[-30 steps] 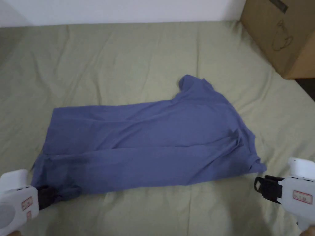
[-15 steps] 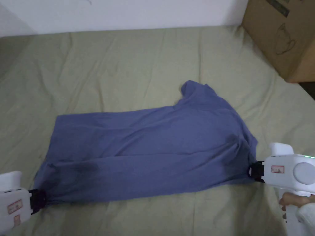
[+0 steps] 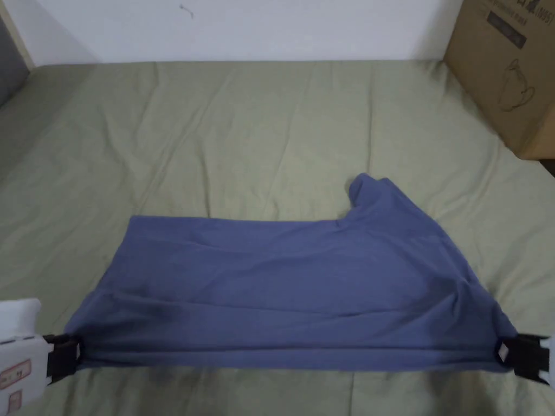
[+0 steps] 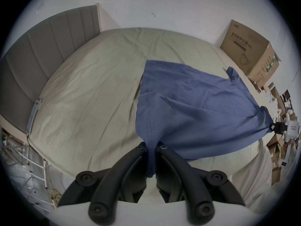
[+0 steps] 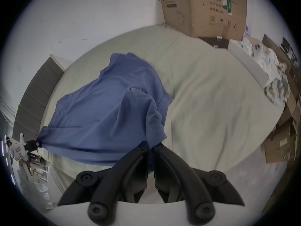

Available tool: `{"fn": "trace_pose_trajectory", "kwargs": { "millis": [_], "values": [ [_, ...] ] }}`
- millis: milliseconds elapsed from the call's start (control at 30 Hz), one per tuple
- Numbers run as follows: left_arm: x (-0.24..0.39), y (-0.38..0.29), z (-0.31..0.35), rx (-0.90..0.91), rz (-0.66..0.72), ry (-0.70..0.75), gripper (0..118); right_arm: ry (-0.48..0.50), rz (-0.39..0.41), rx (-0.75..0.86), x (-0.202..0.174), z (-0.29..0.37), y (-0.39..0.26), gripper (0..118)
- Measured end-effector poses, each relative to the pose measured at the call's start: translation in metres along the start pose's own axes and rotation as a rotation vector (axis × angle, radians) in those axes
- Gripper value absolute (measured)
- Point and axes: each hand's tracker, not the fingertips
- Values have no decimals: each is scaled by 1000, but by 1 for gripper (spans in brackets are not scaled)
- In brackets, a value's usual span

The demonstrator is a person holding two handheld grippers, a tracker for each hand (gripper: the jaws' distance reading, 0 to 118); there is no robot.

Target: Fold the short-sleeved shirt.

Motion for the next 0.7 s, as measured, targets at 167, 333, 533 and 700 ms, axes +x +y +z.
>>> {"fn": "trace_pose_trajectory", "kwargs": {
  "millis": [167,333,533,700],
  "values": [
    [-8,-27,-11,-57,11,-36,19,-48,-34,-19,8,-14,-43,30],
    [-8,-3,12,55,48,-49,92,-115,6,120,3,20,-13,78],
    [16,32,16,135,76,-87,2,-55,37,219,-22,35,20,2],
    [35,39,-14,98,74,-69,0,36,-18,111,-33,-14,23,0]
  ]
}}
